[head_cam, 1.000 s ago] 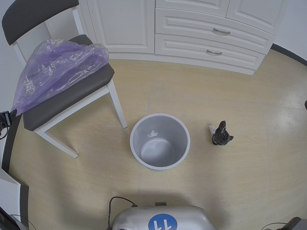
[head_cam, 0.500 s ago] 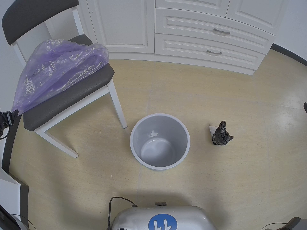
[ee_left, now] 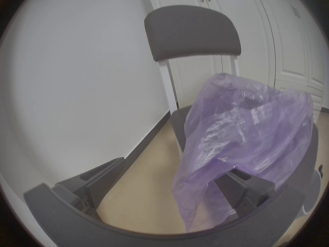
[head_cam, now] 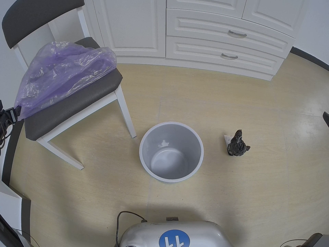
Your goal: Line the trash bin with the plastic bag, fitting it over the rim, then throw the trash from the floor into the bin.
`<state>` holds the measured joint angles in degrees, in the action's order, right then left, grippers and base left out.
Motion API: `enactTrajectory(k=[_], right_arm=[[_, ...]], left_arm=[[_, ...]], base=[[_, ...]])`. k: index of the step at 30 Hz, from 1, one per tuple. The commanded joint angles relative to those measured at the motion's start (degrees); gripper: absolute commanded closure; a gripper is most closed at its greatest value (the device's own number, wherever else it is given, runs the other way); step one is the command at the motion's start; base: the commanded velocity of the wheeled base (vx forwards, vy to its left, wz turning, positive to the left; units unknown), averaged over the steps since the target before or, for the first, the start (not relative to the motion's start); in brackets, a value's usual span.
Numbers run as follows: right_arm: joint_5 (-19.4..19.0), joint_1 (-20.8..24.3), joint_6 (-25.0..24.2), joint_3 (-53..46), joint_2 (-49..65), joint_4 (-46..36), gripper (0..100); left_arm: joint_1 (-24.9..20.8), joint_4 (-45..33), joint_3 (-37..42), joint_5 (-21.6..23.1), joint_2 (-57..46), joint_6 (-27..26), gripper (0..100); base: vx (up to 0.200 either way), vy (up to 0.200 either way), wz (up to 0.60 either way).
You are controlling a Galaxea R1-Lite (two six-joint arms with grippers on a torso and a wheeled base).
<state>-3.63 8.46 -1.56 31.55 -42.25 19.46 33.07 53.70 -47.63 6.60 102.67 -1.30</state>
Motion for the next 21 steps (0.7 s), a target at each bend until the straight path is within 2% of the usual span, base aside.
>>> enactTrajectory(k=[1,4,17,18,21], right_arm=[[0.0,0.8,0.0,0.0,0.3,0.1,0],[0.0,0.8,0.0,0.0,0.4,0.1,0],[0.0,0.8,0.0,0.1,0.3,0.1,0],[0.0,0.8,0.0,0.1,0.3,0.1,0],[0.0,0.8,0.0,0.0,0.3,0.1,0]], left_arm=[[-1.8,4.0,-0.4,-0.2,0.0,2.4,0],[-2.0,7.2,-0.1,-0.1,-0.1,3.1,0],[-2.0,7.6,-0.4,0.2,0.1,3.0,0],[-2.0,7.6,-0.4,0.2,0.1,3.0,100],[-2.0,7.6,-0.3,0.5,-0.1,2.9,100]], base=[[0.000,0.000,0.00],[0.000,0.000,0.00],[0.000,0.000,0.00],[0.000,0.000,0.00],[0.000,0.000,0.00]])
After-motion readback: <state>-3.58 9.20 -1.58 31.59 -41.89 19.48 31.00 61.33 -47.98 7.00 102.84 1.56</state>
